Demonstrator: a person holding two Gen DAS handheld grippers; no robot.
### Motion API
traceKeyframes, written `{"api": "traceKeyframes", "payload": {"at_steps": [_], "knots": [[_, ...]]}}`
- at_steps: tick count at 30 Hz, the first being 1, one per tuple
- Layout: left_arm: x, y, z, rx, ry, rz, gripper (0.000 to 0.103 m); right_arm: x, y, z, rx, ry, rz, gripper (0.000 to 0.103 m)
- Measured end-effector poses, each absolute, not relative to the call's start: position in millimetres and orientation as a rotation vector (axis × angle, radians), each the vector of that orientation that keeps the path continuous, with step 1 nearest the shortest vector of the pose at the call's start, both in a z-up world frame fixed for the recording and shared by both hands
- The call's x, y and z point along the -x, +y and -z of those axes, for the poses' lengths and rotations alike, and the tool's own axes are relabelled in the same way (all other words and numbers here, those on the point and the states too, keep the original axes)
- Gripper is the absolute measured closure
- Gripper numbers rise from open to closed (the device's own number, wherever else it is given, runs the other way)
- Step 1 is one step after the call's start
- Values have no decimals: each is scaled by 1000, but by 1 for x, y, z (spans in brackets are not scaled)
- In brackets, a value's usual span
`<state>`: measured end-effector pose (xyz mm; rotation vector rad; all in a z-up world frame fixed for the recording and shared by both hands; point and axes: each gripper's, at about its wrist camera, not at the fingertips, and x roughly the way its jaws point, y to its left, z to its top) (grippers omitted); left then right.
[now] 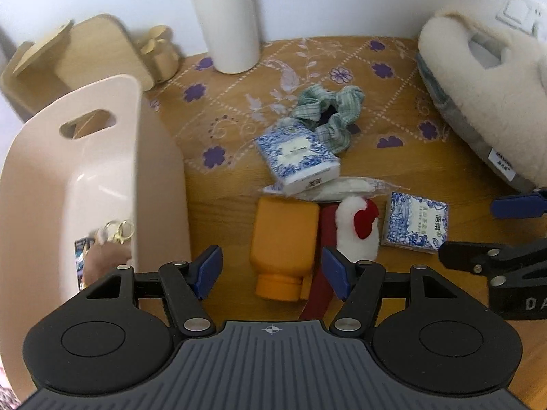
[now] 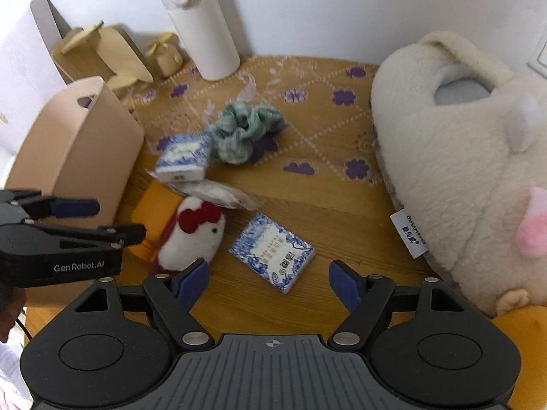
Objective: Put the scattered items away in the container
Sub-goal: 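Move left tool to orange bottle while right tool approaches blue-white tissue pack, then close left tool on orange bottle while right tool grasps tissue pack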
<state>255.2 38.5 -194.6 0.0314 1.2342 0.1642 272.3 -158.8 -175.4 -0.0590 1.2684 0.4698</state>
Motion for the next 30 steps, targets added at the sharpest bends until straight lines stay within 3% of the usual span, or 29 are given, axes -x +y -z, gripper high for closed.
{"api": "traceKeyframes", "payload": {"at_steps": [10, 30], "knots": [[-267, 13, 210, -198, 1197, -146, 32, -286, -160, 201, 74, 1309, -500, 24], [-280, 19, 249, -221, 1247, -171, 28, -290, -156, 220, 85, 1302, -561, 24]]}}
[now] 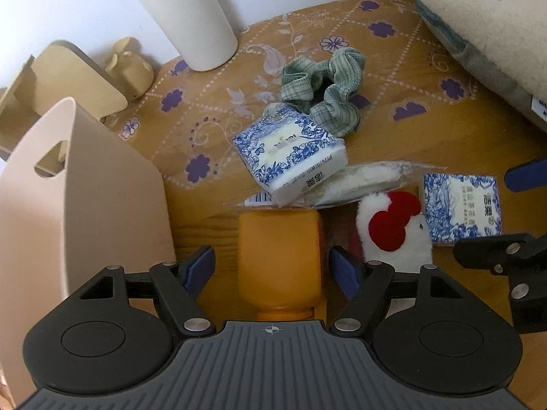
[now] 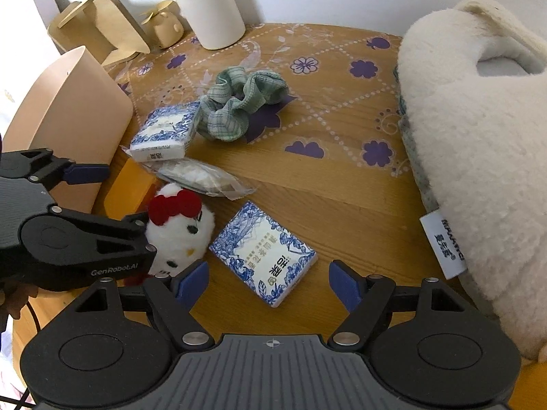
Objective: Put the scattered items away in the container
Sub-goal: 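Close left tool on orange bottle while right tool grasps tissue pack, then lift orange bottle with left tool and tissue pack with right tool toward basket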
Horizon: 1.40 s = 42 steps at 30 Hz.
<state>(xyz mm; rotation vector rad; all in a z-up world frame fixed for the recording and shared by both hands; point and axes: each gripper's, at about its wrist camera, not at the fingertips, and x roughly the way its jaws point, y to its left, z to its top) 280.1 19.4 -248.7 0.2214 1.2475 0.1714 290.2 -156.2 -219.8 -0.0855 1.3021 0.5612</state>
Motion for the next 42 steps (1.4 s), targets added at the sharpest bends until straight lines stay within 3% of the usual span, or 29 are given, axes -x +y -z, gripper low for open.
{"api": "traceKeyframes", "payload": {"at_steps": [24, 27, 31, 33, 35, 42], "knots": [[-288, 34, 254, -101, 1257, -100, 27, -284, -139, 232, 322, 1253, -670, 24], [-285, 35, 254, -80, 1260, -83, 28, -282, -134, 232, 346, 1230, -686, 27], [-283, 34, 253, -57, 1254, -59, 41, -281, -130, 230, 355, 1206, -699, 44], [-283, 34, 253, -42, 1257, -45, 49, -282, -132, 229, 346, 1206, -699, 48], [-283, 31, 252, -47, 1260, -42, 49, -283, -135, 228, 335, 1207, -696, 54], [-278, 31, 252, -34, 1254, -58, 49, -283, -140, 228, 307, 1217, -677, 58]]}}
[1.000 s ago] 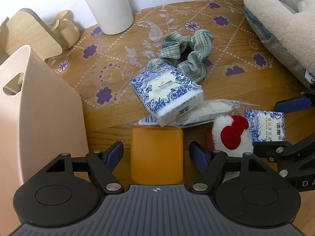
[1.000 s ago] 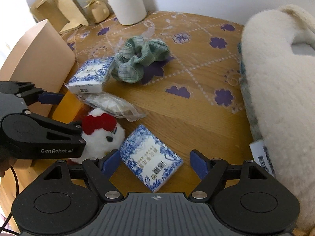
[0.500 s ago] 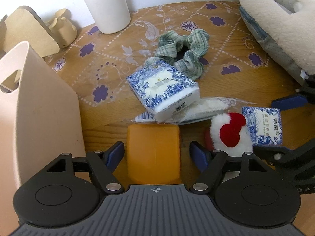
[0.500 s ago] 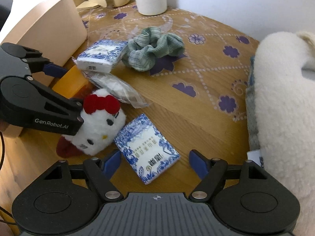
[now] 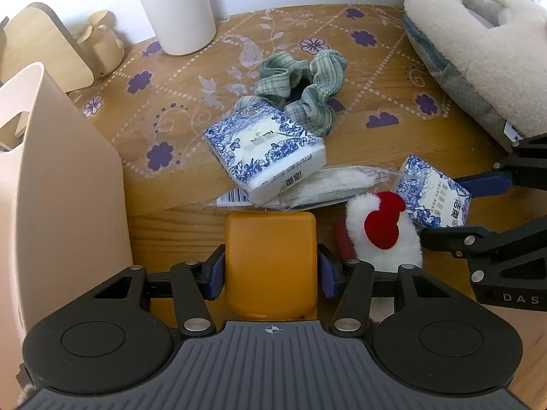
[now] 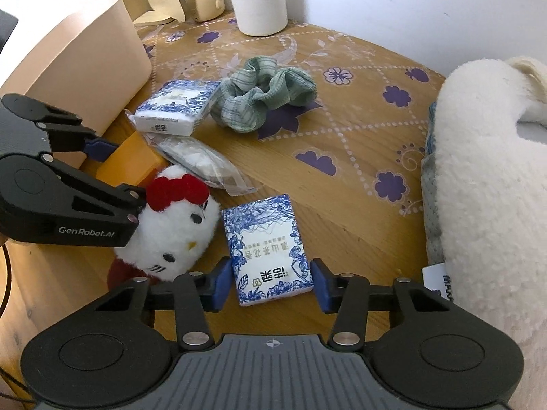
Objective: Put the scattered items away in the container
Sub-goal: 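Lift orange bottle with left tool and tissue pack with right tool toward basket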
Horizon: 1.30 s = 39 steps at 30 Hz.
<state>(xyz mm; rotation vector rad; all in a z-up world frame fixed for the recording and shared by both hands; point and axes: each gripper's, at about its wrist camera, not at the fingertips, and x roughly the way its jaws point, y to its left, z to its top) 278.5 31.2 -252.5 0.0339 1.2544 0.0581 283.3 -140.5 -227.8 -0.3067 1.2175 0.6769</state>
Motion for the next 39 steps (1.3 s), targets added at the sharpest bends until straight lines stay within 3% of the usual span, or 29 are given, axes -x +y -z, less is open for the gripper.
{"api": "traceKeyframes", "payload": {"at_steps": [12, 39], "knots": [[-263, 34, 233, 28, 1232, -74, 49, -275, -156, 208, 237, 1193, -640, 59], [-184, 98, 86, 148, 942, -186, 49, -231, -115, 62, 259, 913, -690, 59]]}}
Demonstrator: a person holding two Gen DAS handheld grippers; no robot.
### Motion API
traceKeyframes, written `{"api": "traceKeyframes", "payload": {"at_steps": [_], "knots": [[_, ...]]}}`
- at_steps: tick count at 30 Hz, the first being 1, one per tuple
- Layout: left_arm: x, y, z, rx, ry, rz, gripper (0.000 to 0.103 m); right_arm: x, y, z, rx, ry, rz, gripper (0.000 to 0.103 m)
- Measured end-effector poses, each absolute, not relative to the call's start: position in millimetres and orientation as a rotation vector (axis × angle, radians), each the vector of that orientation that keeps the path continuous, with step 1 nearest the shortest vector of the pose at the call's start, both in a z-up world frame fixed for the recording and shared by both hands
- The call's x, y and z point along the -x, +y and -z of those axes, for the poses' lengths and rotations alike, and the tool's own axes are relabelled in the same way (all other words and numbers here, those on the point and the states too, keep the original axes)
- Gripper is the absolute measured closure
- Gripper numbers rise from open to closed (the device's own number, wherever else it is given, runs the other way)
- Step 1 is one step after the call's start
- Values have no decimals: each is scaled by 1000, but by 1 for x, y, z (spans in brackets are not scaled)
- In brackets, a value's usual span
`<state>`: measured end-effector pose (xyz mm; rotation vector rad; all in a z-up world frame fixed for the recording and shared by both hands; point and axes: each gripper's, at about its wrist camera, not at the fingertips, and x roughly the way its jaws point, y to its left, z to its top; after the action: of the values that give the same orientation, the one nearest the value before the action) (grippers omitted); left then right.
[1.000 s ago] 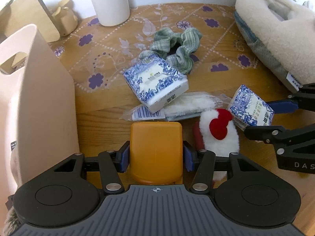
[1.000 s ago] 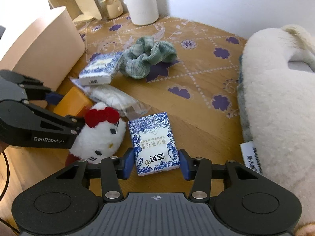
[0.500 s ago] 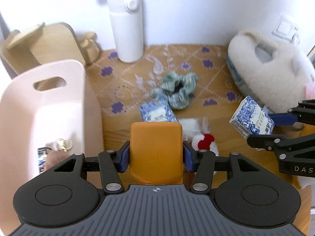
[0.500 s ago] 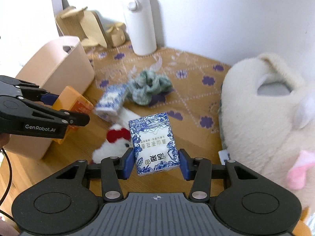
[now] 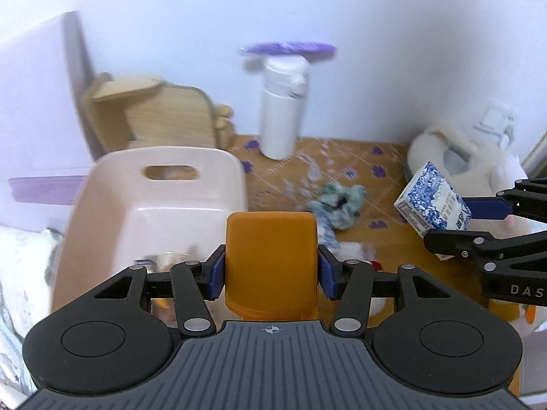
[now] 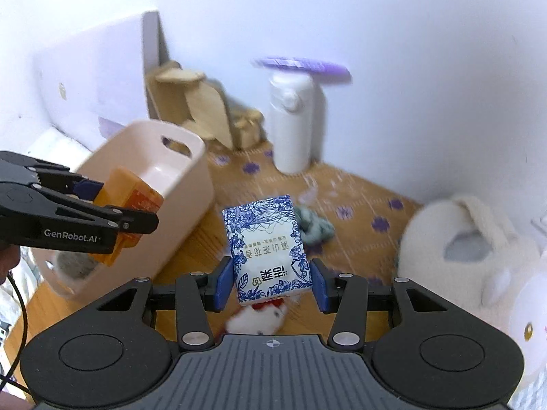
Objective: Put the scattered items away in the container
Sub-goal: 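Lift orange bottle with left tool and tissue pack with right tool toward basket, then open left tool releasing bottle while right tool drops tissue pack into basket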
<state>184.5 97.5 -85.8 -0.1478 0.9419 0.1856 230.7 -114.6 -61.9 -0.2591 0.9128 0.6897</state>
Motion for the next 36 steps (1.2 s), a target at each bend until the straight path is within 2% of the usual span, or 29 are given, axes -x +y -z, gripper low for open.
{"api": "traceKeyframes", "payload": {"at_steps": [13, 24, 36], "knots": [[-132, 187, 79, 247, 935, -342, 49, -202, -6, 36, 324, 860, -840, 58], [-127, 224, 114, 333, 1032, -369, 49, -194, 64, 61, 388, 940, -895, 58], [-135, 234, 147, 340, 1122, -385, 49, -204, 86, 88, 414, 1018, -872, 58]]}}
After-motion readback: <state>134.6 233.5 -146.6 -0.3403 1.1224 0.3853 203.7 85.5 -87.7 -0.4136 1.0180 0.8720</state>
